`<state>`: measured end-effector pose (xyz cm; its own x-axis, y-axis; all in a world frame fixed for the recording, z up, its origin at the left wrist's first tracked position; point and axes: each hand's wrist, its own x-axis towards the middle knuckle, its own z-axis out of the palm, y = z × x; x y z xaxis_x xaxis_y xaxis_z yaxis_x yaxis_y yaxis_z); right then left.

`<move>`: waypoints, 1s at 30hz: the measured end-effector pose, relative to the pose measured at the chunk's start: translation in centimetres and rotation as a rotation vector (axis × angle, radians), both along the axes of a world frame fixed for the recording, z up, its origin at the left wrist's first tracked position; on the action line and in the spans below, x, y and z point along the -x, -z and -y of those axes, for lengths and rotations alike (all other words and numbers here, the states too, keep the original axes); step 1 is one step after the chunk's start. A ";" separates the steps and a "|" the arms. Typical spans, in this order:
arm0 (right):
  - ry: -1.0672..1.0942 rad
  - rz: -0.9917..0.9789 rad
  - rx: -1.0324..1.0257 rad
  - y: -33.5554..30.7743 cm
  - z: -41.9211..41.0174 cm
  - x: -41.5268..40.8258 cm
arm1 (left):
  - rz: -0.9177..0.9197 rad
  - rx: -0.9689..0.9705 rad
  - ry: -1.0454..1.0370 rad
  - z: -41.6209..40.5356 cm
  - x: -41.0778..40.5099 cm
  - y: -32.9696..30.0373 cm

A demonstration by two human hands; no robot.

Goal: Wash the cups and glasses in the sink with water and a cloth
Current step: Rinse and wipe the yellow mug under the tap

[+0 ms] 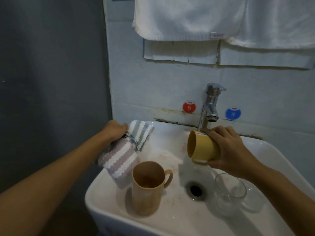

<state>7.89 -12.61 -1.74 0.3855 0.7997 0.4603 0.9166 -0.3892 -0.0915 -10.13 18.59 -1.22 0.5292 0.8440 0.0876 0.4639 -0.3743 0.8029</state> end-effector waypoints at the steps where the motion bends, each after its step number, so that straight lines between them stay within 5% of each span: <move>1: 0.003 0.000 0.004 0.0 0.0 0.0 | 0.001 -0.011 0.020 0.0 0.0 0.1; 10: -0.005 -0.018 0.003 -0.1 0.1 0.2 | -0.054 -0.022 0.047 -0.1 -0.4 0.0; 13: -0.010 -0.035 0.004 -0.1 0.0 0.2 | -0.217 -0.039 0.042 0.1 1.3 -0.7; 19: -0.025 -0.034 0.003 0.1 -0.1 -0.2 | -0.355 0.487 0.286 0.9 6.3 -0.8; 30: -0.019 -0.060 -0.005 0.2 0.0 0.0 | -0.233 0.263 0.191 2.2 9.0 -2.2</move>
